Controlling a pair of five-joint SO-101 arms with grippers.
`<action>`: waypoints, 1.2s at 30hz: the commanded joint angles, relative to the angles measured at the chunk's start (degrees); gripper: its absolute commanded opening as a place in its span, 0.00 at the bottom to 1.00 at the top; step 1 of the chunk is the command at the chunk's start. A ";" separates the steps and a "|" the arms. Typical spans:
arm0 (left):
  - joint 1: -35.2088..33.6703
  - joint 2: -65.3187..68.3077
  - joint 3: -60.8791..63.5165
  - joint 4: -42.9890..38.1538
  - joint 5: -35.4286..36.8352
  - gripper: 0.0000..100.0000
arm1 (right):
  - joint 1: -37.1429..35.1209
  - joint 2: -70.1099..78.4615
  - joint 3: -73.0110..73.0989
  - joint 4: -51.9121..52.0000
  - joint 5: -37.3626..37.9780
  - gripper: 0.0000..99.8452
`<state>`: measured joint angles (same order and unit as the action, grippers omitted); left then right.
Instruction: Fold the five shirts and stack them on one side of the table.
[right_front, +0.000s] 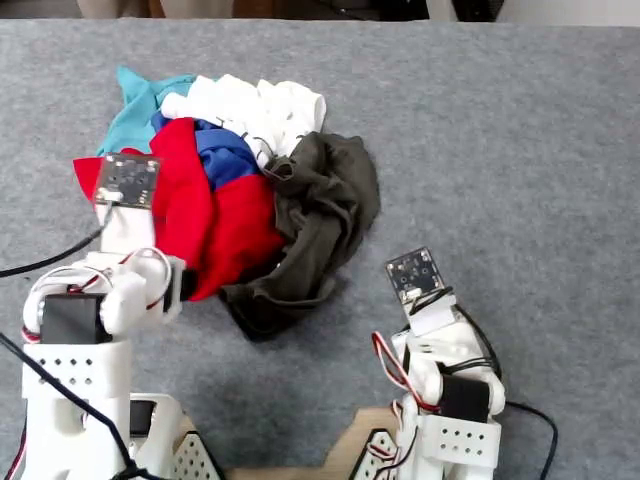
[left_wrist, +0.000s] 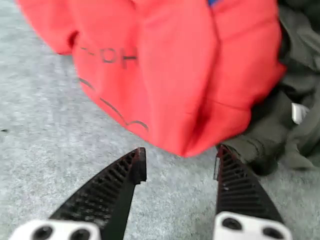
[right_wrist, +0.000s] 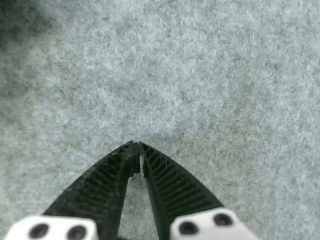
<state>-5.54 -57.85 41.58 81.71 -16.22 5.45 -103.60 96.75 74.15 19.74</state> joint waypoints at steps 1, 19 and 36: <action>-3.34 0.13 -3.52 -0.62 -0.09 0.23 | -0.66 -3.38 0.13 0.18 -0.18 0.01; -7.65 0.31 -4.84 -1.67 1.76 0.23 | -0.66 -3.38 0.13 0.18 -0.18 0.01; -1.32 33.27 -30.68 3.08 7.82 0.24 | -0.66 -3.38 0.13 0.18 -0.18 0.01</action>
<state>-10.46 -29.45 19.87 82.59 -11.91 5.45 -103.60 96.75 74.15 19.74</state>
